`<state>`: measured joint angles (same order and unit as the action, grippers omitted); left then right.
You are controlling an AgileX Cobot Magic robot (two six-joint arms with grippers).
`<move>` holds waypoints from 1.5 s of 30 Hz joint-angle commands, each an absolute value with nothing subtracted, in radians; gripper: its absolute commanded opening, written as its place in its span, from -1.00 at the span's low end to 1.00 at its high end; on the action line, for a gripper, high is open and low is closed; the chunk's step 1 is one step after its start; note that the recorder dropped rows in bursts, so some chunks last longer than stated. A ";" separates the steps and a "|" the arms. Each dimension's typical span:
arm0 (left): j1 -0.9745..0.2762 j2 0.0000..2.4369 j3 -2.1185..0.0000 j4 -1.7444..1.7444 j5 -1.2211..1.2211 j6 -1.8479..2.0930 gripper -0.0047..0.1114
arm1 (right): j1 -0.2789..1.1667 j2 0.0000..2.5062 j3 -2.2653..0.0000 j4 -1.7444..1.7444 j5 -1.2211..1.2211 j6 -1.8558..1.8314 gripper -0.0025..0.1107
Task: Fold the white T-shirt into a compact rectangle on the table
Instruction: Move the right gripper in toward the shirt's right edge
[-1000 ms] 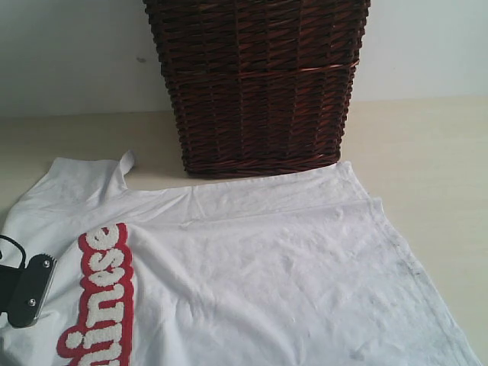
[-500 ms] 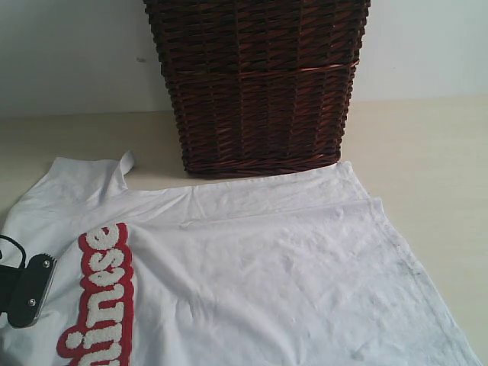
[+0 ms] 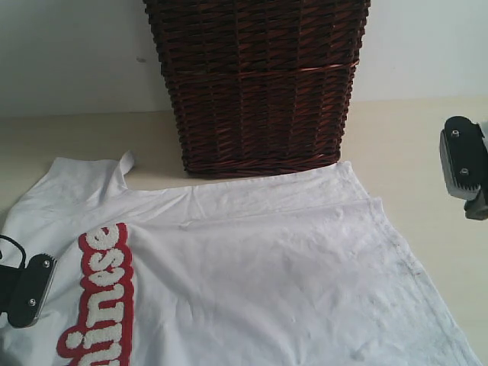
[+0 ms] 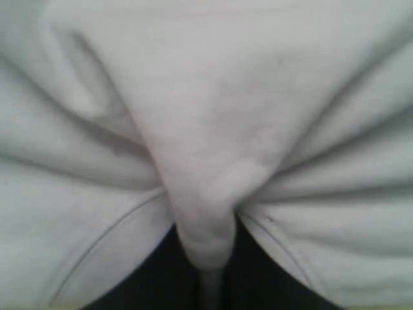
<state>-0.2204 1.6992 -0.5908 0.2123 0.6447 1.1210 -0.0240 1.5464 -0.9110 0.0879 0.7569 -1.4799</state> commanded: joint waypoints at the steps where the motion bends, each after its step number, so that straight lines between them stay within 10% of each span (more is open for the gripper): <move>1: -0.218 1.773 -0.553 0.171 0.558 1.122 -0.91 | -0.025 1.587 -0.924 0.117 0.571 -1.426 -0.86; 9: -0.218 1.773 -0.553 0.171 0.558 1.122 -0.91 | -0.023 1.596 -0.924 0.225 0.585 -1.468 -0.77; 11: -0.218 1.773 -0.553 0.171 0.558 1.122 -0.91 | -0.023 1.596 -0.924 0.236 0.632 -1.612 -0.37; 14: -0.218 1.773 -0.553 0.171 0.558 1.122 -0.91 | -0.023 1.638 -0.924 0.566 0.589 -1.678 0.89; 19: -0.218 1.773 -0.553 0.171 0.558 1.122 -0.91 | -0.023 1.661 -0.925 0.891 0.591 -1.699 0.86; 29: -0.218 1.773 -0.553 0.171 0.558 1.122 -0.91 | -0.023 1.751 -0.985 0.387 1.067 -2.049 0.86; 45: -0.218 1.773 -0.553 0.171 0.558 1.122 -0.91 | -0.023 1.841 -0.985 0.430 0.840 -2.082 0.86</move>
